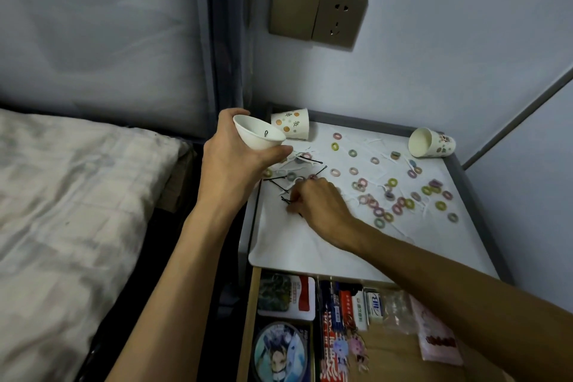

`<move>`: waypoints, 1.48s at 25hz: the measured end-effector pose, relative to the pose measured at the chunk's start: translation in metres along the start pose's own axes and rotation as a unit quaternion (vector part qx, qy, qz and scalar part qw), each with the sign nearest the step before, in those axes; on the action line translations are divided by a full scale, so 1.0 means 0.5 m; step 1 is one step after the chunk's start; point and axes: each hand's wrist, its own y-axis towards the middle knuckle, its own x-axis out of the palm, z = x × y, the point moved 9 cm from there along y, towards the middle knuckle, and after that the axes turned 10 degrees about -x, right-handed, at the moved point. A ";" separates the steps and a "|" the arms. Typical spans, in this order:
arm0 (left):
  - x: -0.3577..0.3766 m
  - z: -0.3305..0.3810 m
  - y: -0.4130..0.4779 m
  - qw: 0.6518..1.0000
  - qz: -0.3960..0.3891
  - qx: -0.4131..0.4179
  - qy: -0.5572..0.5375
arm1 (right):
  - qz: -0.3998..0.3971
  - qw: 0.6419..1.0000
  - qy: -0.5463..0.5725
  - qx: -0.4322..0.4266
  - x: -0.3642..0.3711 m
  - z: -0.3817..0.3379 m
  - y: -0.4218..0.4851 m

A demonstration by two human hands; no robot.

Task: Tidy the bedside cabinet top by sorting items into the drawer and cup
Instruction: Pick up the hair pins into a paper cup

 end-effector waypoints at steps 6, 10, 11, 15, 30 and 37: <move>-0.013 -0.005 0.000 1.000 0.004 -0.003 -0.001 | 0.009 0.994 -0.060 -0.089 -0.008 -0.042 -0.013; -0.019 -0.005 -0.002 1.000 0.006 -0.001 -0.007 | -0.021 0.959 -0.220 -0.175 0.018 -0.077 -0.023; -0.020 -0.005 -0.003 1.000 0.007 -0.002 -0.010 | -0.022 0.958 -0.224 -0.175 0.014 -0.081 -0.020; -0.025 -0.008 0.002 1.000 0.011 -0.008 -0.023 | 0.022 0.993 -0.093 -0.072 -0.041 -0.057 0.040; -0.025 -0.008 0.003 1.000 0.009 -0.009 -0.016 | -0.002 0.998 -0.006 -0.061 -0.022 -0.051 0.074; 0.006 -0.012 0.004 0.999 -0.015 -0.022 0.019 | 0.093 0.966 0.202 -0.133 -0.303 -0.058 0.107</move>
